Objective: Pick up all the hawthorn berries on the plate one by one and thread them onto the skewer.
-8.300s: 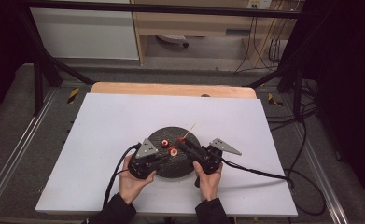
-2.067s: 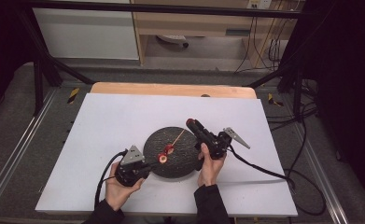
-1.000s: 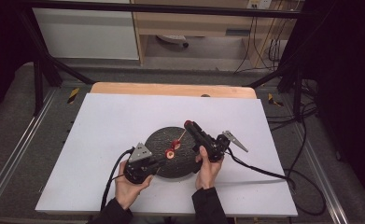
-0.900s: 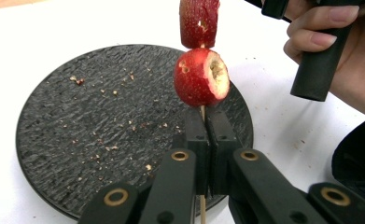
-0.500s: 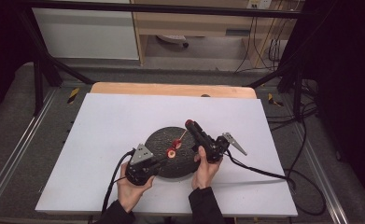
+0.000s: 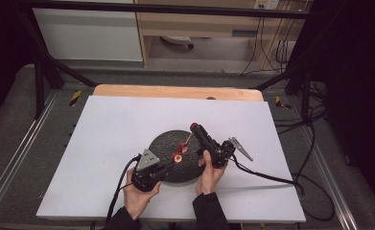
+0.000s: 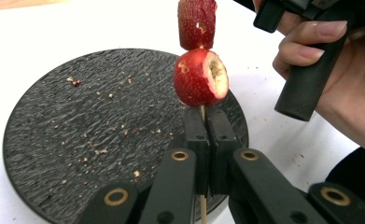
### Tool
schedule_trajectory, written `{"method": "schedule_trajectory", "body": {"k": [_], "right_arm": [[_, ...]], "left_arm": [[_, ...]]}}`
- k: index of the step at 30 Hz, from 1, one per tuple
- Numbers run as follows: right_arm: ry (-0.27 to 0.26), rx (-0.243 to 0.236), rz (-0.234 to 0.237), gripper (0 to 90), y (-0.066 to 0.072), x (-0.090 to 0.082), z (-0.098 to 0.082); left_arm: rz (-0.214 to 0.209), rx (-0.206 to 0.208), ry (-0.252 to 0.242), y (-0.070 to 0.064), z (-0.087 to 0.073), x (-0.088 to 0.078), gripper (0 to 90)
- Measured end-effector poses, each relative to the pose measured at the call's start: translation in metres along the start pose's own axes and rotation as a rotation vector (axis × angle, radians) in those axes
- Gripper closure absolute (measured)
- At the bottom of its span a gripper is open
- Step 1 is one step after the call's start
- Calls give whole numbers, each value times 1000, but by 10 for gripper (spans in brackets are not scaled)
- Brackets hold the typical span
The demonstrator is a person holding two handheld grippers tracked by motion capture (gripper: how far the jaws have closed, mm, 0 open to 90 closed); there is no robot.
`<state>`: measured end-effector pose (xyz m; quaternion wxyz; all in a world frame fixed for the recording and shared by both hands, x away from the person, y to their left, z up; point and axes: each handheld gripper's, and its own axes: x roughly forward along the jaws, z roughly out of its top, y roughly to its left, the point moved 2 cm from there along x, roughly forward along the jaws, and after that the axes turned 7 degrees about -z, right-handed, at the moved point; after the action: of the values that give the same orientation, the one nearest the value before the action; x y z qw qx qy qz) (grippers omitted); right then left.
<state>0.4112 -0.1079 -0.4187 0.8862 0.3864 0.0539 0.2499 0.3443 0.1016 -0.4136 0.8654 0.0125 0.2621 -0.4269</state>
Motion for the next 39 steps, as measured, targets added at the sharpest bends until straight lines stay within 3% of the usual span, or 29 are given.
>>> {"method": "schedule_trajectory", "body": {"k": [11, 14, 18, 29, 35, 39], "right_arm": [[-25, 40, -11, 643, -1, 4, 3], [-9, 68, -3, 642, -2, 5, -1], [18, 65, -7, 642, -2, 3, -7], [79, 5, -8, 622, 0, -1, -7], [117, -86, -9, 425, 3, -4, 5], [193, -193, -21, 278, 2, -8, 17]], "left_arm": [[22, -21, -37, -1, 1, 1, 885], [24, -35, -47, -1, 4, 5, 885], [26, -43, -44, -1, 10, 11, 885], [9, -42, -42, 5, 16, 13, 885], [3, -33, -38, 11, 12, 4, 884], [3, -28, -30, 17, 8, -4, 884]]}}
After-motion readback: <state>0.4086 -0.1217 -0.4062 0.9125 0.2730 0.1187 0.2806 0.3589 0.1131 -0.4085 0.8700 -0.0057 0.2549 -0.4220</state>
